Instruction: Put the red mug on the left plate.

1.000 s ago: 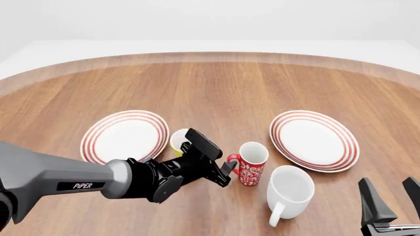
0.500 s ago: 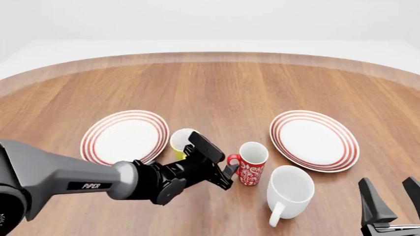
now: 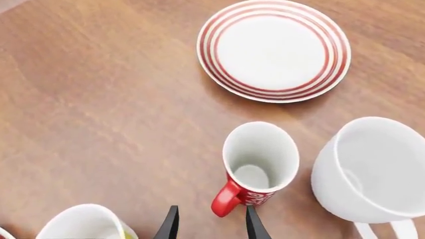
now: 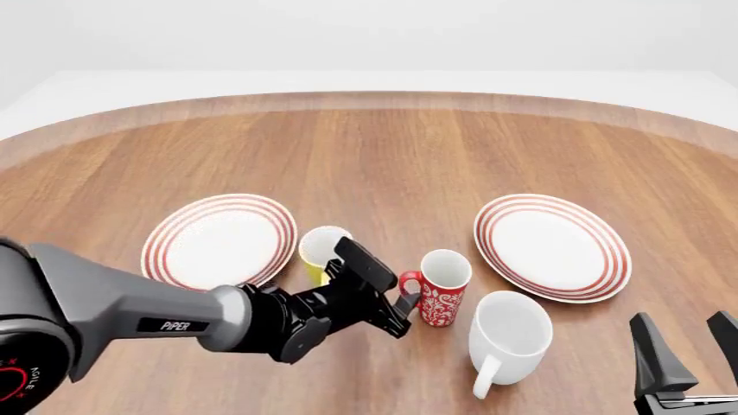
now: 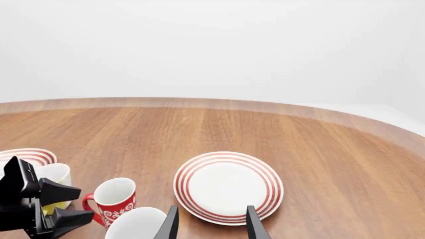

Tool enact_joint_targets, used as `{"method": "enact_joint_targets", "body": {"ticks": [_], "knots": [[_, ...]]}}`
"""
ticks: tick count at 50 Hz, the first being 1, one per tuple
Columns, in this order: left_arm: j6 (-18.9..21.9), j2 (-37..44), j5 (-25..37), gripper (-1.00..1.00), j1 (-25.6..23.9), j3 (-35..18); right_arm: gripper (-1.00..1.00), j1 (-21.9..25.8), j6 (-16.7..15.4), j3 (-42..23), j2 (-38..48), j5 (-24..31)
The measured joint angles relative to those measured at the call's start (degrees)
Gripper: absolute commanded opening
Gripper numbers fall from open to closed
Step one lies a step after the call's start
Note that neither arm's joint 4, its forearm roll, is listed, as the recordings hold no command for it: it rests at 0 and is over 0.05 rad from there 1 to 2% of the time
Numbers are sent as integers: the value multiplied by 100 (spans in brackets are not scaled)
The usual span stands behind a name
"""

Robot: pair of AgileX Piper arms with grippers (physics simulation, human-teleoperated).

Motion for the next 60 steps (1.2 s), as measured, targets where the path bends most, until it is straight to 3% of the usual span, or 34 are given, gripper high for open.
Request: {"method": "enact_joint_targets", "body": {"ticks": [3, 4, 34, 60], "knots": [[6, 16, -12, 100, 7, 0, 100, 0, 0, 0, 0, 0], [8, 23, -17, -100, 10, -1, 100, 0, 0, 0, 0, 0], [260, -70, -246, -100, 681, -62, 100, 0, 0, 0, 1, 0], [439, -2004, 797, -100, 1004, -57, 100, 0, 0, 0, 1, 0]]}}
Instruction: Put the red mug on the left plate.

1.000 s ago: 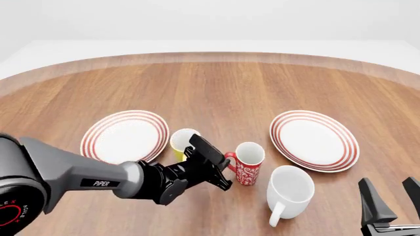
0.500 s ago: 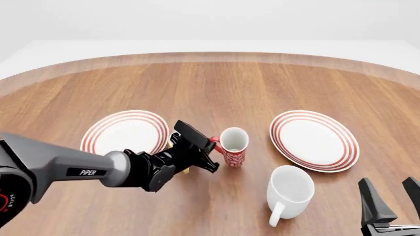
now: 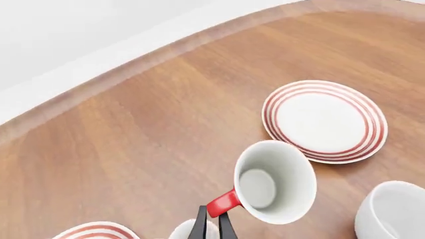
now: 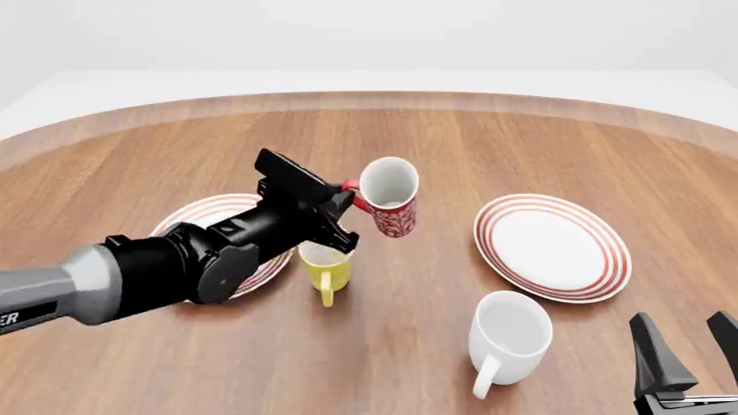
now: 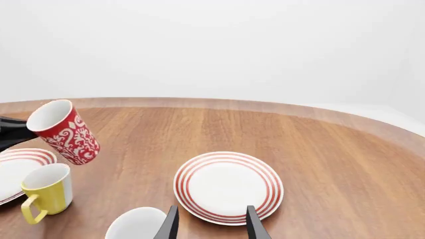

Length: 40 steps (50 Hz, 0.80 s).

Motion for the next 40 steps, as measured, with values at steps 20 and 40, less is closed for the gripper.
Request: {"method": "enact_joint_targets", "body": {"ticks": [20, 40], "knots": [[298, -971, 933, -100, 945, -351, 100, 0, 0, 0, -1, 0], [290, -1324, 1363, -100, 2023, -335, 100, 0, 0, 0, 0, 0]]}}
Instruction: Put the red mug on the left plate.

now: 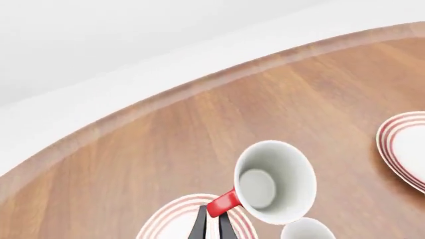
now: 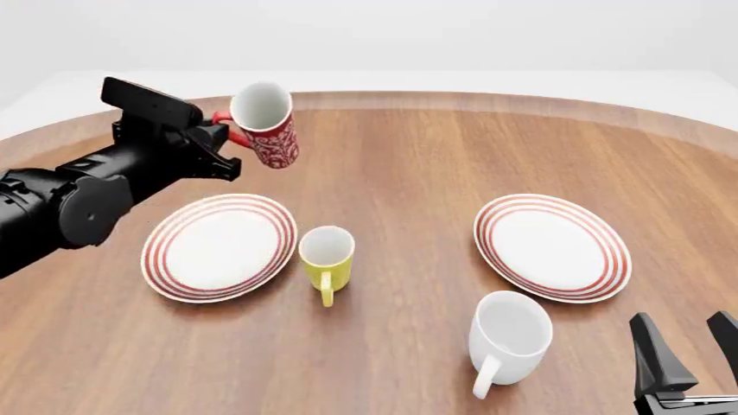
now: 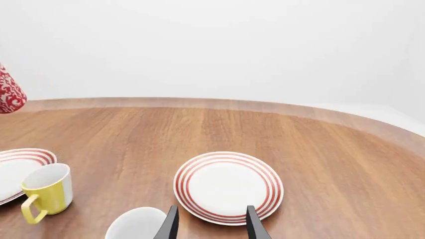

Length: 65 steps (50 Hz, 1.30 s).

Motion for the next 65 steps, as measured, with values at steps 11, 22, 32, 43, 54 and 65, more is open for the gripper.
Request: {"method": "enact_joint_targets", "body": {"ticks": [11, 22, 32, 43, 54, 65], "knots": [[-79, -125, 71, -100, 344, 276, 100, 0, 0, 0, 1, 0], [-189, -59, 58, -100, 551, 564, 100, 0, 0, 0, 0, 0], [-295, 162, -141, -100, 681, 831, 100, 0, 0, 0, 0, 0], [-376, 312, -428, -100, 855, 1242, 100, 0, 0, 0, 0, 0], [-430, 292, -584, -100, 1004, 1563, 100, 0, 0, 0, 0, 0], [-412, 290, -671, -100, 1170, 1717, 100, -1, 1, 0, -1, 0]]}}
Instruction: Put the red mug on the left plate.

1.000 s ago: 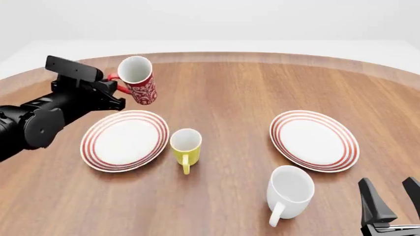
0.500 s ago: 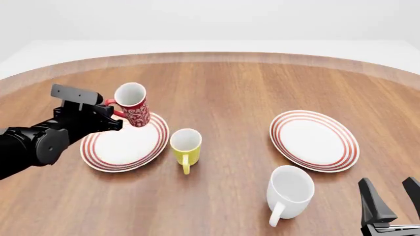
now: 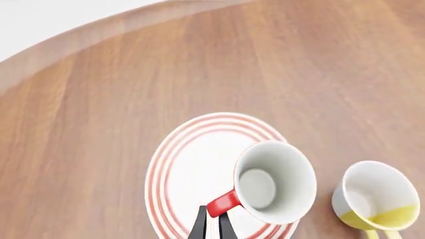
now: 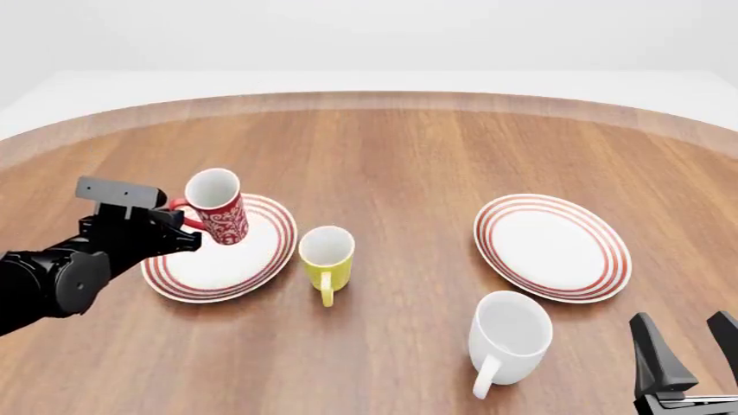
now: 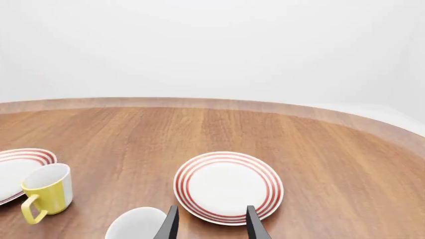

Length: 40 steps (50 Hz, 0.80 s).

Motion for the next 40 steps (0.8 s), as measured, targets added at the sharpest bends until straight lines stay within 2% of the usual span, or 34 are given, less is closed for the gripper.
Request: {"method": "enact_joint_targets", "body": {"ticks": [40], "knots": [[-13, 729, -520, -100, 481, 31, 100, 1, 0, 0, 1, 0]]}}
